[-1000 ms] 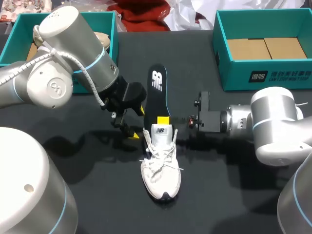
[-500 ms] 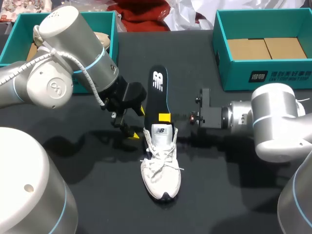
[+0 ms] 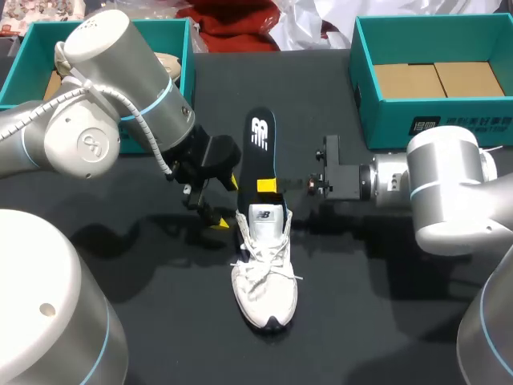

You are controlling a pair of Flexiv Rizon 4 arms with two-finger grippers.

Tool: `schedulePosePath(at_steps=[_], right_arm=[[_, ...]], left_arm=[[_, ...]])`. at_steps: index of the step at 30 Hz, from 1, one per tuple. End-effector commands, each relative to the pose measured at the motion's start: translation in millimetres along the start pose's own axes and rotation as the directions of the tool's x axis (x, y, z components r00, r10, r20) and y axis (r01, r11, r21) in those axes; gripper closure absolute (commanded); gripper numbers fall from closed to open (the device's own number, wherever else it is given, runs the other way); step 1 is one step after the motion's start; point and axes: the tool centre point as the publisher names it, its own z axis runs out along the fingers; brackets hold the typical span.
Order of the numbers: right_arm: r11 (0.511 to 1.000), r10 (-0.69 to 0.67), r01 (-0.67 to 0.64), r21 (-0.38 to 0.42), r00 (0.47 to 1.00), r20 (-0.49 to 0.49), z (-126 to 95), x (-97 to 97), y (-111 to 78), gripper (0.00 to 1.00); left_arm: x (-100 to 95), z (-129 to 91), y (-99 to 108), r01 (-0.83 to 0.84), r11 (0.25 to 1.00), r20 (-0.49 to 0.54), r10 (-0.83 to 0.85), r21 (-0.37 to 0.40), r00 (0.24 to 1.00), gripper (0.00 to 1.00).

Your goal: Take the shoe out of the shoebox, open the shoe tongue, remove and reinsert the insole, then place the shoe into the shoebox

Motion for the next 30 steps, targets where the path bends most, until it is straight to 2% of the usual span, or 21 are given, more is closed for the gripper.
schedulePosePath(at_steps=[1, 13, 14, 16, 24, 30], right_arm=[[1.0, 0.001, -0.001, 0.021, 1.0, -0.01, 2.8, -2.9, 5.0, 0.71], [0.999, -0.011, 0.012, 0.043, 1.0, -0.026, 9.8, -6.0, 14.0, 0.75], [0.999, -0.01, 0.011, 0.044, 1.0, -0.026, 10.0, -6.4, 13.8, 0.78], [0.999, -0.006, 0.007, 0.045, 1.0, -0.026, 9.7, -7.2, 12.4, 1.0], [0.999, 0.009, -0.008, 0.042, 1.0, -0.021, 6.0, -6.1, 5.5, 1.0], [0.999, 0.032, -0.032, 0.029, 0.999, -0.023, 1.3, -2.9, -6.6, 1.0]], left_arm=[[0.0, 1.2, 0.4, -0.001, 1.0, 0.001, 0.001, 0.001, 1.0, 0.0], [0.0, 1.2, 0.4, -0.001, 1.0, 0.001, 0.001, 0.001, 1.0, 0.0], [0.0, 1.2, 0.4, -0.001, 1.0, 0.001, 0.001, 0.001, 1.0, 0.0], [0.0, 1.2, 0.4, -0.001, 1.0, 0.001, 0.001, 0.001, 1.0, 0.0], [0.0, 1.2, 0.4, -0.001, 1.0, 0.001, 0.001, 0.001, 1.0, 0.0], [0.0, 1.2, 0.4, -0.001, 1.0, 0.001, 0.001, 0.001, 1.0, 0.0]])
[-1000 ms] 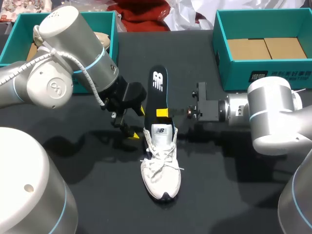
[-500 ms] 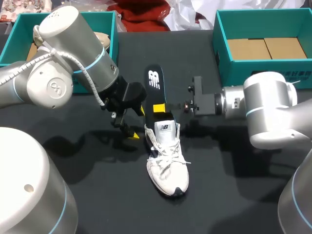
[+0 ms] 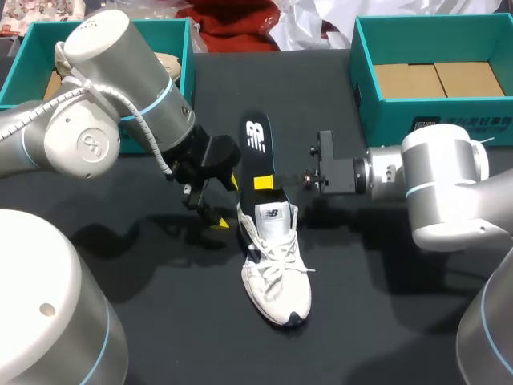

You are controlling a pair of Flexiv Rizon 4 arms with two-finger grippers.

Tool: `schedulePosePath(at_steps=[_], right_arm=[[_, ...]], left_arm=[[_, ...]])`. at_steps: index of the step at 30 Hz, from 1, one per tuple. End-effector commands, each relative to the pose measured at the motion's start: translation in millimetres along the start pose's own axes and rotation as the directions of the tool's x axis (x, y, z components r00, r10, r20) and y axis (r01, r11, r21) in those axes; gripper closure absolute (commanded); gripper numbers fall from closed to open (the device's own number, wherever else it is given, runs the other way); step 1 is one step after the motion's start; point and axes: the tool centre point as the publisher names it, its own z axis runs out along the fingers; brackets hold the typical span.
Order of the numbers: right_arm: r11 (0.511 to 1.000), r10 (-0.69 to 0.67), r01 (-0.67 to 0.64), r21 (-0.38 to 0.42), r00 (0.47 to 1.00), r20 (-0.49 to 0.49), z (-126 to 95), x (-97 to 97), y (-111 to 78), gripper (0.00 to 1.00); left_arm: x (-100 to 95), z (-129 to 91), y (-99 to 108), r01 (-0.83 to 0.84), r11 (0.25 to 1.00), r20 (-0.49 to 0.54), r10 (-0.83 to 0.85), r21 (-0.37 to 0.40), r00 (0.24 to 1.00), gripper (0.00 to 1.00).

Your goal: Take the shoe out of the shoebox, open the shoe tongue, remove and reinsert the insole, then place the shoe into the shoebox

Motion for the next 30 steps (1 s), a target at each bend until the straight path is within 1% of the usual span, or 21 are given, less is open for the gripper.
schedulePosePath(at_steps=[1, 7, 13, 16, 19, 21, 22, 24, 30], right_arm=[[1.0, 0.01, -0.01, -0.015, 1.0, -0.002, -5.5, 3.5, -11.7, 1.0], [0.999, 0.035, -0.035, -0.036, 0.999, -0.011, -6.8, 5.2, -26.4, 1.0], [0.998, 0.061, -0.061, -0.033, 0.998, -0.01, -4.0, 6.4, -37.6, 1.0], [0.997, 0.064, -0.065, -0.029, 0.998, -0.011, -2.6, 7.2, -39.0, 1.0], [0.999, 0.046, -0.046, -0.029, 0.999, -0.02, 0.4, 9.3, -35.6, 1.0], [0.999, 0.032, -0.033, -0.027, 0.999, -0.026, 2.2, 10.2, -32.4, 0.71], [0.999, 0.026, -0.026, -0.026, 0.999, -0.029, 3.2, 10.6, -30.7, 0.65], [1.0, 0.015, -0.016, -0.021, 0.999, -0.033, 4.8, 11.1, -27.5, 0.59], [1.0, -0.019, 0.018, -0.009, 0.999, -0.04, 7.0, 14.4, -18.5, 0.58]], left_arm=[[0.0, 1.2, 0.4, -0.001, 1.0, 0.001, 0.001, 0.001, 1.0, 0.0], [0.0, 1.2, 0.4, -0.001, 1.0, 0.001, 0.001, 0.001, 1.0, 0.0], [0.0, 1.2, 0.4, -0.001, 1.0, 0.001, 0.001, 0.001, 1.0, 0.0], [0.0, 1.2, 0.4, -0.001, 1.0, 0.001, 0.001, 0.001, 1.0, 0.0], [0.0, 1.2, 0.4, -0.001, 1.0, 0.001, 0.001, 0.001, 1.0, 0.0], [0.0, 1.2, 0.4, -0.001, 1.0, 0.001, 0.001, 0.001, 1.0, 0.0], [0.0, 1.2, 0.4, -0.001, 1.0, 0.001, 0.001, 0.001, 1.0, 0.0], [0.0, 1.2, 0.4, -0.001, 1.0, 0.001, 0.001, 0.001, 1.0, 0.0], [0.0, 1.2, 0.4, -0.001, 1.0, 0.001, 0.001, 0.001, 1.0, 0.0]])
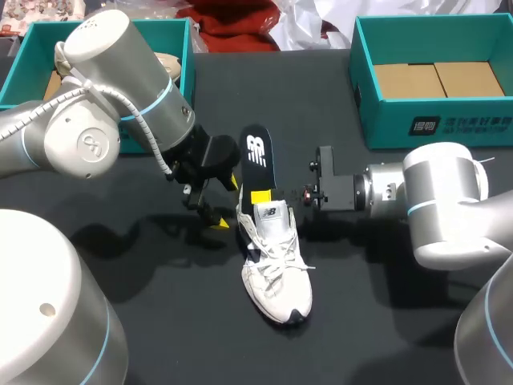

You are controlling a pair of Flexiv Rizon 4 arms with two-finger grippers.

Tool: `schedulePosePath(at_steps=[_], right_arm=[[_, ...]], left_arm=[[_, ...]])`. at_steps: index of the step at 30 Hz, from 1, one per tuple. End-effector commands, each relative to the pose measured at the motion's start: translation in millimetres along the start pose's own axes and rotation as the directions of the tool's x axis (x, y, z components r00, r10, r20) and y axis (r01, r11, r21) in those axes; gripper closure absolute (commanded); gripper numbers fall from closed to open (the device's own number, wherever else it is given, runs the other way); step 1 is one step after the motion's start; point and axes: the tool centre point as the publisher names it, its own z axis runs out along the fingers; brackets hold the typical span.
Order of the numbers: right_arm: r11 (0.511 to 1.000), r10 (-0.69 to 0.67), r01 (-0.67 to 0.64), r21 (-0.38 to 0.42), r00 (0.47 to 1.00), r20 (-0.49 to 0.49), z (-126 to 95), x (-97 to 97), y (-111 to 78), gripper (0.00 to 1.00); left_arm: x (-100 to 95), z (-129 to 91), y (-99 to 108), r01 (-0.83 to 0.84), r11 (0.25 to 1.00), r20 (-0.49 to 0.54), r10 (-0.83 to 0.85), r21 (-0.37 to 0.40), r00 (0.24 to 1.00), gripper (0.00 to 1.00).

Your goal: Take the shoe out of the shoebox, open the shoe tongue, remove and reinsert the insole, then place the shoe into the shoebox

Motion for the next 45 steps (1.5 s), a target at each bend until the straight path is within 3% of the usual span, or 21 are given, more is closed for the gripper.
schedulePosePath(at_steps=[1, 23, 25, 27, 34, 45], right_arm=[[1.0, -0.013, 0.013, 0.012, 1.0, -0.006, 1.9, -0.7, 5.4, 0.58], [0.984, -0.178, 0.177, -0.03, 0.983, -0.042, 0.7, 4.4, 25.5, 0.69], [0.982, -0.188, 0.186, -0.037, 0.981, -0.049, 0.3, 4.0, 26.6, 0.8], [0.98, -0.195, 0.193, -0.041, 0.979, -0.055, 0.3, 3.6, 27.0, 1.0], [0.98, -0.196, 0.193, -0.049, 0.979, -0.059, 1.1, -2.4, 18.9, 1.0], [0.99, -0.125, 0.12, -0.079, 0.99, -0.071, -2.1, -8.5, -9.3, 1.0]], left_arm=[[0.0, 1.2, 0.4, -0.001, 1.0, 0.001, 0.001, 0.001, 1.0, 0.0], [0.0, 1.2, 0.4, -0.001, 1.0, 0.001, 0.001, 0.001, 1.0, 0.0], [0.0, 1.2, 0.4, -0.001, 1.0, 0.001, 0.001, 0.001, 1.0, 0.0], [0.0, 1.2, 0.4, -0.001, 1.0, 0.001, 0.001, 0.001, 1.0, 0.0], [0.0, 1.2, 0.4, -0.001, 1.0, 0.001, 0.001, 0.001, 1.0, 0.0], [0.0, 1.2, 0.4, -0.001, 1.0, 0.001, 0.001, 0.001, 1.0, 0.0]])
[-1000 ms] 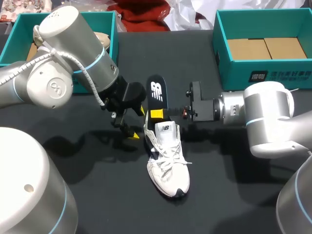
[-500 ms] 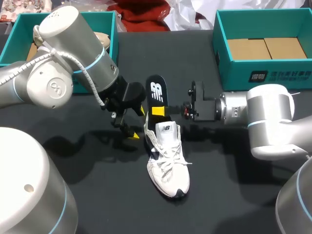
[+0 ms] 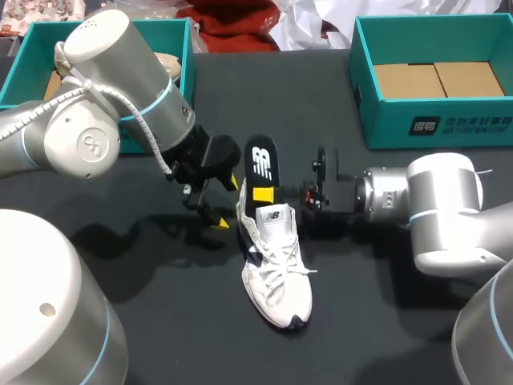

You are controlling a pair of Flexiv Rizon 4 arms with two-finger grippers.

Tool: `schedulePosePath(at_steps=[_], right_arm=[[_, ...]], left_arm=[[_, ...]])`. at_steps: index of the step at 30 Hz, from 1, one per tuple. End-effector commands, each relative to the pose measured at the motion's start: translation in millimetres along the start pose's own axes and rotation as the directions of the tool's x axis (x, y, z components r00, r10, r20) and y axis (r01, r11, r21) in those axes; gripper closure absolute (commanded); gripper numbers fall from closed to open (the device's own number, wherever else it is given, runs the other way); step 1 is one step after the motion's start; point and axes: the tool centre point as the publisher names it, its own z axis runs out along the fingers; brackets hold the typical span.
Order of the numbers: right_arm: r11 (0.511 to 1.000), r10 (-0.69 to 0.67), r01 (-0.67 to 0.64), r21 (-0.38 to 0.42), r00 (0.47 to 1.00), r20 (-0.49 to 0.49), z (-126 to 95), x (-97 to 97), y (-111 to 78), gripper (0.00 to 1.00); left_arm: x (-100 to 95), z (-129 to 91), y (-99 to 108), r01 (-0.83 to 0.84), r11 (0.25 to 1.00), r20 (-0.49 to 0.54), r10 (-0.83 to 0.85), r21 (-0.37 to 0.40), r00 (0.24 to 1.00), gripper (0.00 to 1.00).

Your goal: Take the shoe out of the shoebox, open the shoe tongue, remove and reinsert the insole, then place the shoe into the shoebox

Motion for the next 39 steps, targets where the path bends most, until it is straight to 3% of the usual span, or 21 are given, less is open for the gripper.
schedulePosePath(at_steps=[1, 11, 13, 14, 17, 32, 34, 36, 37, 39], right_arm=[[1.0, 0.027, -0.027, -0.005, 1.0, -0.003, -1.2, -0.8, -15.2, 1.0], [0.998, 0.062, -0.062, 0.01, 0.998, 0.012, -1.4, 5.3, -22.7, 1.0], [0.999, 0.047, -0.048, 0.013, 0.999, 0.01, -0.6, 7.7, -18.6, 0.72], [0.999, 0.038, -0.038, 0.014, 0.999, 0.009, -0.2, 8.7, -16.1, 0.63], [1.0, 0.005, -0.005, 0.026, 1.0, 0.009, 2.6, 11.5, -7.4, 0.58], [0.994, -0.101, 0.103, 0.047, 0.994, -0.034, 9.5, 8.4, 21.4, 0.69], [0.993, -0.108, 0.11, 0.041, 0.993, -0.041, 10.1, 6.9, 22.1, 0.75], [0.993, -0.111, 0.113, 0.034, 0.993, -0.043, 10.4, 4.9, 21.9, 0.95], [0.993, -0.111, 0.112, 0.032, 0.993, -0.043, 10.3, 3.9, 21.3, 1.0], [0.994, -0.105, 0.106, 0.027, 0.994, -0.043, 9.7, 2.1, 18.9, 1.0]], left_arm=[[0.0, 1.2, 0.4, -0.001, 1.0, 0.001, 0.001, 0.001, 1.0, 0.0], [0.0, 1.2, 0.4, -0.001, 1.0, 0.001, 0.001, 0.001, 1.0, 0.0], [0.0, 1.2, 0.4, -0.001, 1.0, 0.001, 0.001, 0.001, 1.0, 0.0], [0.0, 1.2, 0.4, -0.001, 1.0, 0.001, 0.001, 0.001, 1.0, 0.0], [0.0, 1.2, 0.4, -0.001, 1.0, 0.001, 0.001, 0.001, 1.0, 0.0], [0.0, 1.2, 0.4, -0.001, 1.0, 0.001, 0.001, 0.001, 1.0, 0.0], [0.0, 1.2, 0.4, -0.001, 1.0, 0.001, 0.001, 0.001, 1.0, 0.0], [0.0, 1.2, 0.4, -0.001, 1.0, 0.001, 0.001, 0.001, 1.0, 0.0], [0.0, 1.2, 0.4, -0.001, 1.0, 0.001, 0.001, 0.001, 1.0, 0.0], [0.0, 1.2, 0.4, -0.001, 1.0, 0.001, 0.001, 0.001, 1.0, 0.0]])
